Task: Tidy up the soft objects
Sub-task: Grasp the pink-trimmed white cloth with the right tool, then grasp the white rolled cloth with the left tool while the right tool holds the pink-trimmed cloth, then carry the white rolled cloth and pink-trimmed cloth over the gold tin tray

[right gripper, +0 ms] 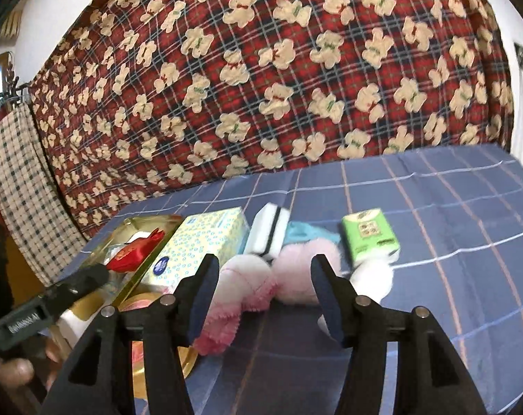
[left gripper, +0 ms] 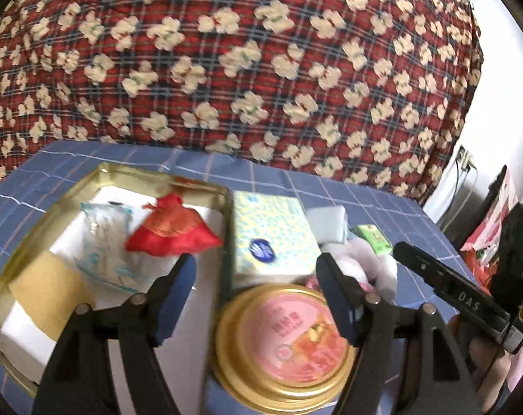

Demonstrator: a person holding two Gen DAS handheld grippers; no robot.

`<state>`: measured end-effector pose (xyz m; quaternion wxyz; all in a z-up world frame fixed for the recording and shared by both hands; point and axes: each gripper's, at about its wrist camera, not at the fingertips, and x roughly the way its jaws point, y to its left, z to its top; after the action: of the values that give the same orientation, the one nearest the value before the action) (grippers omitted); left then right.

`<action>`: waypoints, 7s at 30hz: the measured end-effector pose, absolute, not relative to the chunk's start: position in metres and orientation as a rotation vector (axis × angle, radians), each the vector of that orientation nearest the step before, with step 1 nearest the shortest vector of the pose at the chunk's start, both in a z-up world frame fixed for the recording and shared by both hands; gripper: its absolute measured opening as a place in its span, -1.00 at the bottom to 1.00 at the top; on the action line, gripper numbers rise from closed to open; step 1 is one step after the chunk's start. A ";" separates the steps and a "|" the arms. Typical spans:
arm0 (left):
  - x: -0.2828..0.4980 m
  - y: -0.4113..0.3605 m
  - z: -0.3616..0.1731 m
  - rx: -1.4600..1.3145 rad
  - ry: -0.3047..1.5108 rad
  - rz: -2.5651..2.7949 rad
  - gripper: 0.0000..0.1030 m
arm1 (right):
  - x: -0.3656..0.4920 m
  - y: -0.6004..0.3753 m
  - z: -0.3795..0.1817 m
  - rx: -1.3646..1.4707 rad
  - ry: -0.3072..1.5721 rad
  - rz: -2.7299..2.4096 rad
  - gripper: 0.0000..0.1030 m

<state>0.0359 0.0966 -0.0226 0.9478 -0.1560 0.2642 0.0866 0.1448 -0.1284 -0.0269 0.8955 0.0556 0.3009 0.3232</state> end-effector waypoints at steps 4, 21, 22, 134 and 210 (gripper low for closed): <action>0.039 0.089 -0.027 -0.299 0.544 0.190 0.41 | 0.147 -0.113 -0.037 0.146 0.717 0.748 0.13; 0.038 0.096 -0.032 -0.325 0.547 0.204 0.41 | 0.164 -0.081 -0.061 0.221 0.900 0.808 -0.13; 0.038 0.096 -0.033 -0.325 0.546 0.203 0.41 | 0.163 -0.081 -0.061 0.208 0.891 0.802 -0.25; 0.107 -0.031 -0.038 -0.101 0.492 0.209 -0.46 | 0.167 -0.165 -0.026 -0.002 0.420 0.453 -0.40; 0.069 0.042 -0.034 -0.279 0.373 0.408 -0.46 | 0.131 -0.091 -0.023 -0.087 0.327 0.584 -0.36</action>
<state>0.0690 0.0415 -0.0341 0.9525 -0.1371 0.1838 0.2006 0.1310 -0.0912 -0.0234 0.9436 -0.0427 0.1604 0.2866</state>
